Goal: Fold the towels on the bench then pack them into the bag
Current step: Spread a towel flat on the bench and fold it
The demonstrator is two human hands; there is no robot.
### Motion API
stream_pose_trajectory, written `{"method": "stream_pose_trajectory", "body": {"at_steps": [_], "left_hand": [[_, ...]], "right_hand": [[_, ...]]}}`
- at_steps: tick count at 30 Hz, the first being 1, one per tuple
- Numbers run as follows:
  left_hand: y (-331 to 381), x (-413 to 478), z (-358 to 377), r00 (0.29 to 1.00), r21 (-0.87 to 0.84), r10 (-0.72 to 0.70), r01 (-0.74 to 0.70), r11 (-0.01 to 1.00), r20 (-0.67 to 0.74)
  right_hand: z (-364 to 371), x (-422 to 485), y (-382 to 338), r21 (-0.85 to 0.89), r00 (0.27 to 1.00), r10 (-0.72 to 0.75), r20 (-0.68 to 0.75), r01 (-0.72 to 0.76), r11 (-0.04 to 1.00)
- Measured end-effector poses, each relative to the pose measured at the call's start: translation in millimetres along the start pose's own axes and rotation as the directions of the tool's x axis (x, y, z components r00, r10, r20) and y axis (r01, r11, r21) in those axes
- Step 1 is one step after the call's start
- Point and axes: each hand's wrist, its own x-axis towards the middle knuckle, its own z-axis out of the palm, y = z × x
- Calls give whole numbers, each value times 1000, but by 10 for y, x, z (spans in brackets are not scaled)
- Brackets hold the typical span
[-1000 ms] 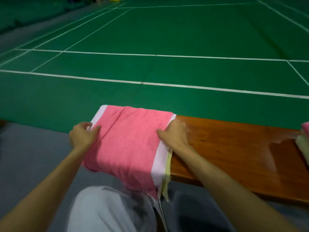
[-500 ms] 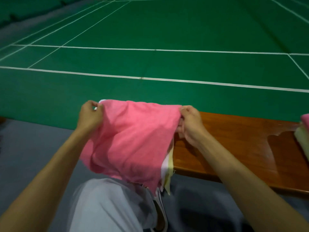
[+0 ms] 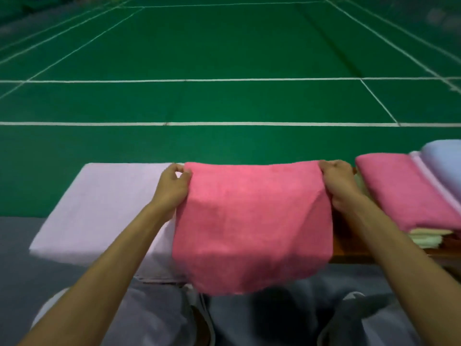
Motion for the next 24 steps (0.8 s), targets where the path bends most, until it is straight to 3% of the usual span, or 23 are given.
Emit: {"method": "stream_pose_trajectory", "body": {"at_steps": [3,7,8,10,11,13,15,20,24], "left_hand": [[-188,-27,321,1000,189,-7,10,982,-18],[-288,-123,436,978,432,175,-109,895,-116],[-257,-187,471,967,512,225,-135,848,-116],[-258,-294,573,943,723,330,-197,662,-45],[-244,-347,642,935,788,350,-253,560,52],[-271,-407,832,917,809,264,-390,439,298],[-380,-458,1026,878,786,202,-479,392,434],[-499,-349,949,895,812,229,-443,379,382],[-542,-247,698,923,841,252,-373,392,292]], "right_hand": [[-111,68,338,-304,988,-139,-64,113,946],[-180,-120,491,-496,927,-372,-53,299,815],[-184,-163,496,-590,890,-453,-42,344,731],[-147,-236,520,-716,799,-586,130,485,502],[-101,-266,526,-713,771,-576,272,563,417],[27,-314,545,-652,734,-417,536,673,348],[129,-352,613,-628,708,-288,645,706,327],[-110,-181,706,-738,781,-224,583,625,254],[-379,-23,761,-809,854,-201,479,519,275]]}}
